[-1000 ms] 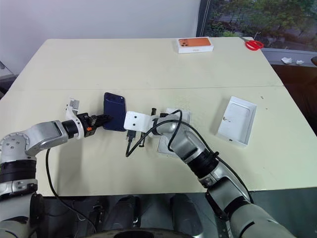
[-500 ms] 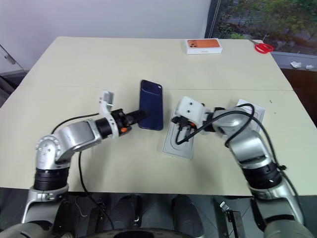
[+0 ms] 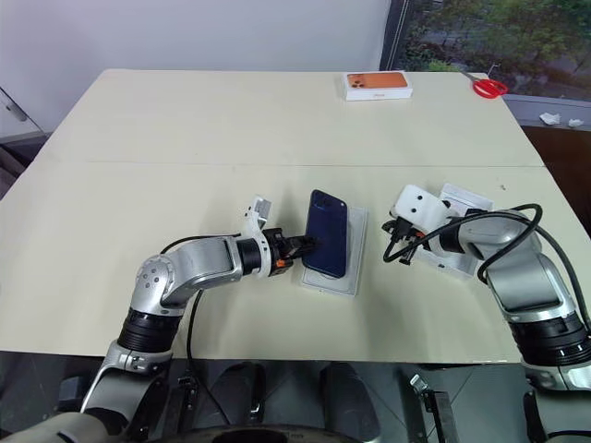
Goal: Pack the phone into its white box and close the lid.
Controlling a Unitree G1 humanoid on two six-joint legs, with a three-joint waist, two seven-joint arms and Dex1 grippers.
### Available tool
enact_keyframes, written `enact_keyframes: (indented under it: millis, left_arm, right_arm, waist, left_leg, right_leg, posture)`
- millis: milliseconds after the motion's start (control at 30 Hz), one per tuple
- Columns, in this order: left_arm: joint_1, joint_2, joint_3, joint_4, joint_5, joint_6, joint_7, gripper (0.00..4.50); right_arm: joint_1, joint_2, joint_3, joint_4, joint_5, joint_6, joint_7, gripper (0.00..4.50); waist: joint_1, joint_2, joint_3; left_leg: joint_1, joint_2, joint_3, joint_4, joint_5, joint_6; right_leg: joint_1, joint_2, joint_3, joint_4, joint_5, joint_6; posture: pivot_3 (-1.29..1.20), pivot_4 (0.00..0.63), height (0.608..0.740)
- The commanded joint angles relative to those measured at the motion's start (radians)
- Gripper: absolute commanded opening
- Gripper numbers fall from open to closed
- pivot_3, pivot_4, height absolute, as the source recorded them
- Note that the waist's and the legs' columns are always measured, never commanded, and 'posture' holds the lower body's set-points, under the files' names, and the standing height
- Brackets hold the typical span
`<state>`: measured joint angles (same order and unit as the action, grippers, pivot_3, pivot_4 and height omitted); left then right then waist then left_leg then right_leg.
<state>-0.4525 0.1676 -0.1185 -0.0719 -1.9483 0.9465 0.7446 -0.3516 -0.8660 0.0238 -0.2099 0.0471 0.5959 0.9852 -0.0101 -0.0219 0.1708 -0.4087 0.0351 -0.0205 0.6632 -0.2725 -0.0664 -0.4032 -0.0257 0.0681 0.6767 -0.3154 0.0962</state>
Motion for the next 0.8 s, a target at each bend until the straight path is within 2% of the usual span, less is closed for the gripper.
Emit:
enact_keyframes:
  millis: [33,367,400,433,467,633,667,800]
  left_arm:
    - [-0.043,-0.02,-0.017,-0.007,-0.024,0.017,-0.02,0.07]
    - [-0.089,0.018,-0.06,0.043,0.004,0.055,-0.06,0.07]
    - [-0.092,0.021,-0.062,0.044,0.007,0.058,-0.067,0.96]
    - [-0.093,0.023,-0.064,0.044,0.009,0.062,-0.075,1.21]
    - [-0.095,0.026,-0.064,0.043,0.01,0.065,-0.083,1.65]
    - [-0.098,0.06,-0.062,0.025,0.009,0.086,-0.116,4.12]
    - [-0.097,0.07,-0.06,0.018,0.004,0.089,-0.121,4.45]
    - [-0.1,0.148,-0.042,-0.026,-0.015,0.114,-0.164,4.45]
  right_arm:
    - [0.004,-0.015,-0.03,-0.024,0.018,-0.01,-0.016,0.0]
    - [0.001,-0.014,-0.018,-0.019,0.024,-0.018,-0.043,0.0]
    - [0.002,-0.014,-0.017,-0.018,0.024,-0.02,-0.044,0.0]
    - [0.003,-0.015,-0.016,-0.017,0.024,-0.022,-0.045,0.0]
    - [0.004,-0.015,-0.015,-0.017,0.024,-0.024,-0.046,0.0]
    - [-0.001,-0.011,-0.012,-0.021,0.026,-0.025,-0.047,0.0]
    - [-0.002,-0.011,-0.011,-0.023,0.027,-0.024,-0.047,0.0]
    - [-0.013,-0.004,-0.004,-0.027,0.029,-0.026,-0.05,0.0]
  waist:
    - [0.001,0.0,0.0]
    - [0.001,0.0,0.0]
    - [0.001,0.0,0.0]
    - [0.001,0.0,0.0]
    - [0.001,0.0,0.0]
    - [0.001,0.0,0.0]
    - [0.001,0.0,0.0]
    - [-0.003,0.0,0.0]
  left_leg:
    - [0.0,0.0,0.0,0.0,0.0,0.0]
    - [0.0,-0.001,-0.001,0.0,0.0,0.0]
    - [0.0,-0.001,-0.001,0.0,0.0,0.0]
    - [0.0,-0.001,-0.001,0.0,0.0,0.0]
    - [0.0,-0.001,-0.001,0.0,0.0,0.0]
    - [0.0,-0.001,-0.001,0.0,0.0,0.0]
    - [0.0,-0.001,-0.001,0.0,0.0,0.0]
    - [0.0,-0.001,-0.001,0.0,0.0,0.0]
  right_leg:
    - [0.0,0.0,0.0,0.0,0.0,0.0]
    - [0.001,0.0,0.0,0.0,0.0,0.0]
    - [0.001,-0.001,0.0,0.0,0.0,0.0]
    - [0.001,0.0,0.0,0.0,0.0,0.0]
    - [0.001,0.0,0.0,0.0,0.0,0.0]
    - [0.001,0.0,0.0,0.0,0.0,0.0]
    - [0.001,0.0,0.0,0.0,0.0,0.0]
    - [0.001,0.0,0.0,0.0,0.0,0.0]
  posture:
    - [0.0,0.15,0.731]
    - [0.0,0.15,0.731]
    - [0.0,0.15,0.731]
    - [0.0,0.15,0.731]
    - [0.0,0.15,0.731]
    - [0.0,0.15,0.731]
    - [0.0,0.15,0.731]
    - [0.0,0.15,0.731]
